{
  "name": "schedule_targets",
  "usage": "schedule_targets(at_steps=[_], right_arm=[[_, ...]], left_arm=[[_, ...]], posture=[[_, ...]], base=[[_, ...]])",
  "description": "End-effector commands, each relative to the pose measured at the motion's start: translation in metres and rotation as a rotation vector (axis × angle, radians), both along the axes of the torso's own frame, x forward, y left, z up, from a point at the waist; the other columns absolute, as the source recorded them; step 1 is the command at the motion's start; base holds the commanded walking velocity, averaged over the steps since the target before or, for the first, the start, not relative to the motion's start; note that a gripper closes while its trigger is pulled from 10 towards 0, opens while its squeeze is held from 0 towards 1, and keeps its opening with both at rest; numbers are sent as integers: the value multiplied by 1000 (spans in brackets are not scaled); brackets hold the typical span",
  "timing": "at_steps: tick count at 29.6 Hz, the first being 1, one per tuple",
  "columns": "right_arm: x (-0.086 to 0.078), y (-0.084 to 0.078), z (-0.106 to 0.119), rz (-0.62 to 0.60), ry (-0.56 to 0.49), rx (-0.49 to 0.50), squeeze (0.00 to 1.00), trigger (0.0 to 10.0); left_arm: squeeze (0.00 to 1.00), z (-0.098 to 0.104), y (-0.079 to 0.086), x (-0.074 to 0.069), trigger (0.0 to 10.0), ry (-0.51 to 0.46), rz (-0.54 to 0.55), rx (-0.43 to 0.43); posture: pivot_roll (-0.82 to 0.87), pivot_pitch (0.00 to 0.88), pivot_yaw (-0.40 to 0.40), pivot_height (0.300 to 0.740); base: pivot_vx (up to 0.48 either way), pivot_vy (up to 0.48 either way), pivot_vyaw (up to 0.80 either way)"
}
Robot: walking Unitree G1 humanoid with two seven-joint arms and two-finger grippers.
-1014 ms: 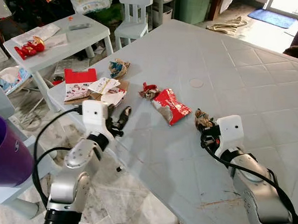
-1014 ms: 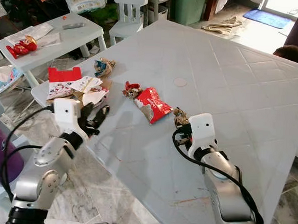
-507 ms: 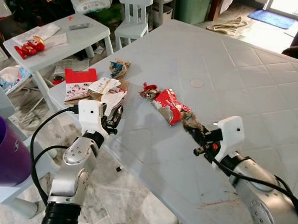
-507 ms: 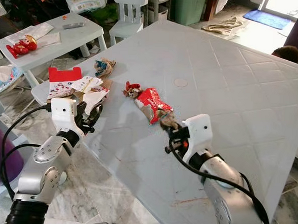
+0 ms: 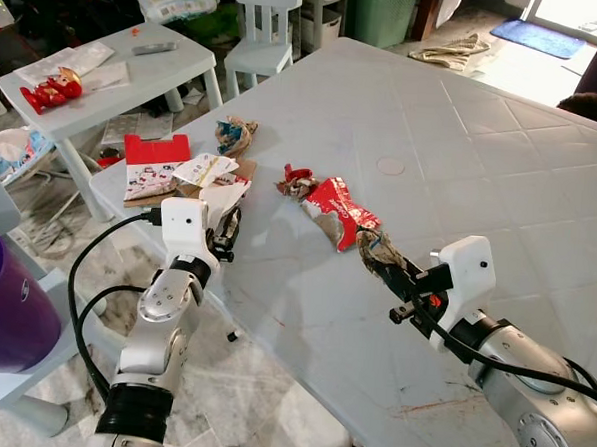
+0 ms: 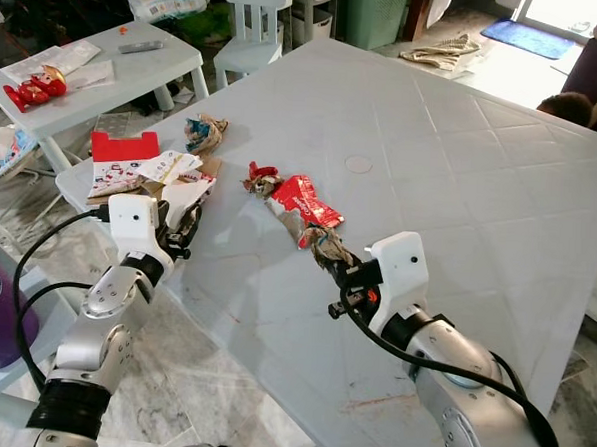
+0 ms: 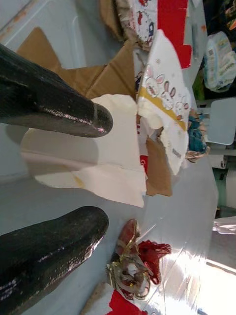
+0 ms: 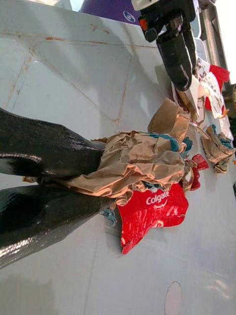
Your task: Picking trash to rubbish bin
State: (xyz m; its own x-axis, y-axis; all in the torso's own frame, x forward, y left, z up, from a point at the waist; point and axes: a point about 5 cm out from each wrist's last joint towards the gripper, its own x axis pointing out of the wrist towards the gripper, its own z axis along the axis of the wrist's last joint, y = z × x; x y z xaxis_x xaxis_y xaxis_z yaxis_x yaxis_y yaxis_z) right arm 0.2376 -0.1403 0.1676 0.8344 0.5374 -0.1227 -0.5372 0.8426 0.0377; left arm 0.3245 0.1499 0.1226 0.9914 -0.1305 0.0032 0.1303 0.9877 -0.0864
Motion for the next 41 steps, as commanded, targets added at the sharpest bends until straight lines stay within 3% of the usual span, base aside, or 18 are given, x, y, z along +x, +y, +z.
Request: schedule_targets(at_steps=[1, 4, 5, 6, 41], right_arm=[[-3, 2, 6, 12, -15, 0, 0, 0], [-3, 2, 7, 12, -17, 1, 0, 0], [-3, 3, 7, 12, -16, 1, 0, 0], [-3, 3, 8, 11, -14, 1, 0, 0], [1, 6, 6, 6, -15, 11, 0, 0]], left_arm=[[0, -3, 0, 2, 10000, 12, 3, 5], [0, -6, 1, 3, 9843, 24, -2, -7], [0, -7, 1, 4, 5725, 25, -6, -13], [0, -8, 2, 4, 0, 25, -9, -17], [0, 2, -1, 5, 0, -75, -41, -68]], posture=[[-57, 138, -5, 740], [-63, 140, -7, 740], [-63, 140, -7, 740], [-63, 140, -7, 740], [-53, 119, -6, 740]], base=[[0, 0, 0], [0, 0, 0], [0, 0, 0], [0, 0, 0], [0, 0, 0]])
